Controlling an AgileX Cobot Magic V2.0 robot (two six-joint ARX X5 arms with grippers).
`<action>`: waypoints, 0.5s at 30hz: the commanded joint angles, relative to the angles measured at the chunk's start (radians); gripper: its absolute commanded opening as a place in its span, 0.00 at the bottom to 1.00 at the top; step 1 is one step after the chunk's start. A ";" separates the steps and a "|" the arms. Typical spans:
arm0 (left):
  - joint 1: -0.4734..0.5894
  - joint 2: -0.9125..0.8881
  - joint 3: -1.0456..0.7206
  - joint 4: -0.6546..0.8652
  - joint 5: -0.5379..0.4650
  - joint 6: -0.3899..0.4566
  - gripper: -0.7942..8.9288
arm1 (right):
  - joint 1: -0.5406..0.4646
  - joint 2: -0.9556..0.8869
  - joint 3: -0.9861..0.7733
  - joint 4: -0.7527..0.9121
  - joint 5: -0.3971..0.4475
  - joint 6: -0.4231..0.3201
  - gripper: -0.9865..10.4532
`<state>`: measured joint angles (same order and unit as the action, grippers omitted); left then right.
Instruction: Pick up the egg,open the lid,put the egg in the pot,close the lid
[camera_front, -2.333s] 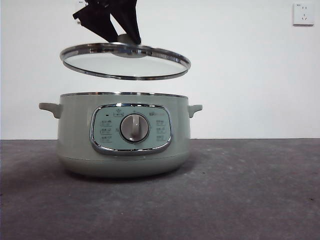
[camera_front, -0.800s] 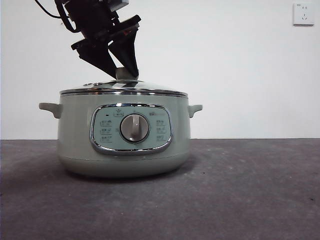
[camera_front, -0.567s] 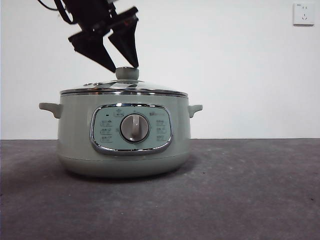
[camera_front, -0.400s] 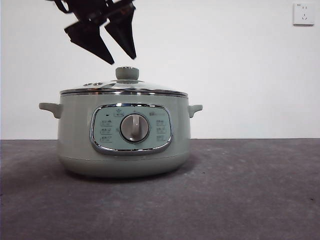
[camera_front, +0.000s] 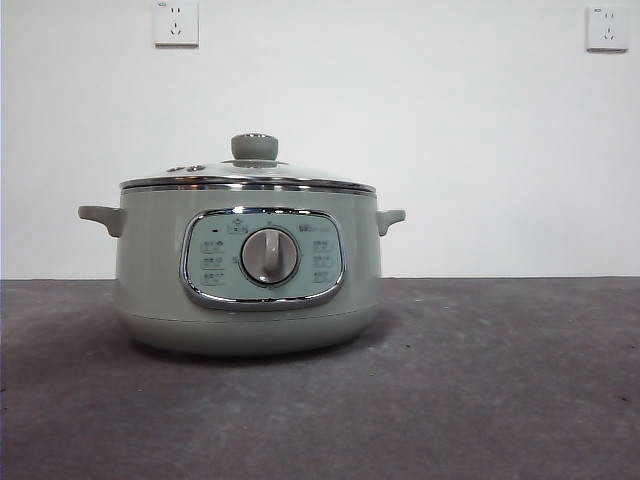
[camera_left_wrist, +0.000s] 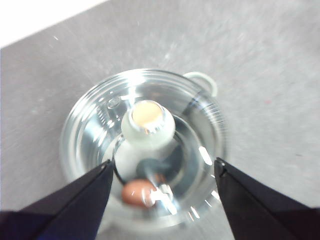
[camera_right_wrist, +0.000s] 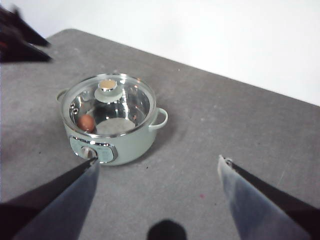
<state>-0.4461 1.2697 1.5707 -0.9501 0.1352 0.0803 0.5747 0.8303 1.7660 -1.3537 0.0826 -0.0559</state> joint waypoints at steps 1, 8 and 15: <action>0.000 -0.083 0.002 -0.053 0.006 -0.032 0.44 | 0.000 0.004 -0.029 -0.023 0.003 0.011 0.44; 0.000 -0.245 0.002 -0.142 0.029 -0.051 0.44 | 0.000 0.005 -0.075 -0.023 0.003 0.011 0.44; 0.000 -0.283 0.002 -0.168 0.029 -0.055 0.44 | 0.000 0.005 -0.081 -0.023 0.002 0.011 0.44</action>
<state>-0.4461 0.9844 1.5711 -1.1152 0.1608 0.0353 0.5747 0.8356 1.6920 -1.3537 0.0822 -0.0559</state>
